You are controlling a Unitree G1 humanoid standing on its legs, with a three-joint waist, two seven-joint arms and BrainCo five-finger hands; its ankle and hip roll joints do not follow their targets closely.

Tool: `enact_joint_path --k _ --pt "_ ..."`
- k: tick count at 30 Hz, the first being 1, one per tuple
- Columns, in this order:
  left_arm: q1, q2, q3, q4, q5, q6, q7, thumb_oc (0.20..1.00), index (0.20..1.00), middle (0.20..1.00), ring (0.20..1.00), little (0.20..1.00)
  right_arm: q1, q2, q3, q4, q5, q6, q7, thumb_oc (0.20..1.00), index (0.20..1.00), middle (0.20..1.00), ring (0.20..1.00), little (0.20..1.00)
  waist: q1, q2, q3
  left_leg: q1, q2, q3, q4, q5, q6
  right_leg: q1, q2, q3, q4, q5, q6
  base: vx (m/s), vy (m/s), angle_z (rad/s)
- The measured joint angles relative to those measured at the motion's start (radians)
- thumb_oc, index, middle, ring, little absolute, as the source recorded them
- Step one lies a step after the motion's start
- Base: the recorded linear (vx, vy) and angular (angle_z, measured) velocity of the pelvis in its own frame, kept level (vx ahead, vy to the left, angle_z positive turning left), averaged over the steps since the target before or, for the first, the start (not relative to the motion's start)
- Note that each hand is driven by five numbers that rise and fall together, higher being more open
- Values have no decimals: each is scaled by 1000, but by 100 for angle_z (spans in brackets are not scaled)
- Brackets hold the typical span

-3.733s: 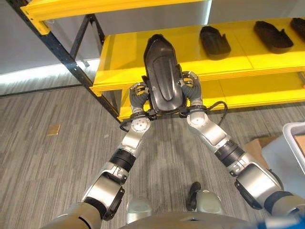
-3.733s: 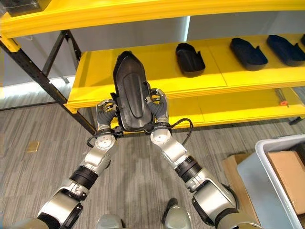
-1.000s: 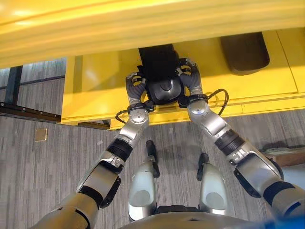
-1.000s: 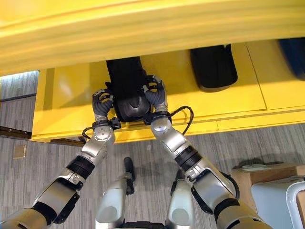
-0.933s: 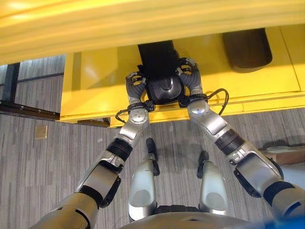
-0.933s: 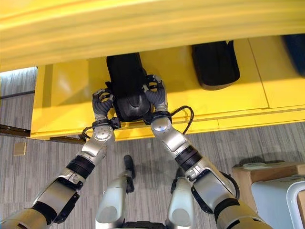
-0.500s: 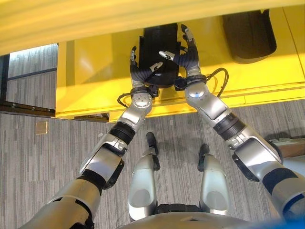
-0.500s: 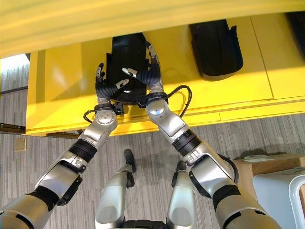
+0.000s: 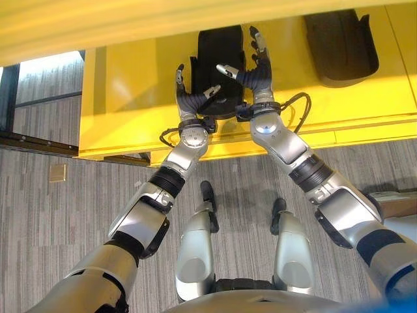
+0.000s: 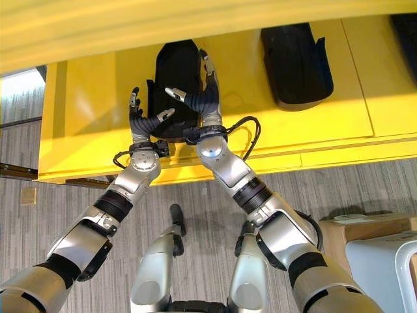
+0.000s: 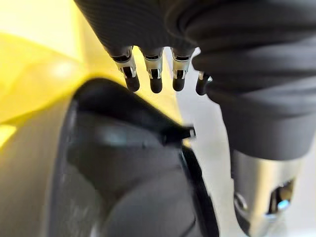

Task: Move parts from the plastic box to the shelf.

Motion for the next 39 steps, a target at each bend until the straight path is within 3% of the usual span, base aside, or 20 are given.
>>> enact_joint_path --k 3,8,13,17,23,28,31,34,39 --pt "12 -6 29 -16 3 -44 75 1000 1000 1000 1000 1000 -1 1 -2 -71 -110 -77 -21 1000 1000 1000 1000 1000 1 0 0 0 0 0 0 0 0 0 0 0 -1 0 0 0 0 0" --pt "120 -25 72 -178 88 -96 177 1000 1000 1000 1000 1000 38 13 0 -277 -322 -128 -22 1000 1000 1000 1000 1000 7 0 0 3 0 -2 -2 1 0 6 1 -1 -5 0 1 -4 -19 1" --pt "230 -34 116 -354 203 -97 245 1000 1000 1000 1000 1000 58 34 4 -424 -555 -108 -53 1000 1000 1000 1000 1000 25 2 -1 23 0 -5 -10 0 -3 22 1 -8 -8 -4 3 -2 -11 2" --pt "272 -21 135 -446 235 -95 234 1000 1000 1000 1000 1000 127 29 -3 -478 -572 -107 -26 1000 1000 1000 1000 1000 36 3 -2 25 0 -8 -23 3 -12 21 2 -9 -8 -5 2 0 0 0" --pt "400 -1 160 -593 234 -87 158 1000 1000 1000 1000 1000 298 -46 32 -553 -393 -108 283 1000 1000 1000 1000 1000 37 4 -2 24 1 -8 -36 13 -7 21 6 -14 -15 -5 2 -36 -33 0" --pt "505 31 190 -675 226 -87 63 1000 1000 1000 1000 1000 383 -201 98 -644 -329 -110 596 1000 1000 1000 1000 1000 61 3 -2 24 9 -26 -37 14 -8 43 14 -39 -33 -6 1 -35 -71 9" --pt "570 48 244 -698 213 -87 25 1000 1000 1000 1000 1000 363 -246 116 -717 -286 -67 741 1000 1000 1000 1000 1000 74 2 -1 31 12 -35 -37 14 -9 58 17 -50 -36 -10 -2 -26 -77 7" --pt "595 81 267 -698 186 -87 -42 1000 1000 1000 1000 1000 307 -270 166 -722 -267 0 845 1000 1000 1000 1000 1000 108 0 -1 33 16 -50 -39 17 -14 69 20 -66 -32 -15 -8 -6 -78 10" --pt "656 153 285 -718 187 -89 -91 1000 1000 1000 1000 1000 311 -304 187 -720 -255 -10 860 1000 1000 1000 1000 1000 136 -33 -2 38 17 -54 -56 13 -19 71 20 -79 -34 -23 -10 -11 -29 7"
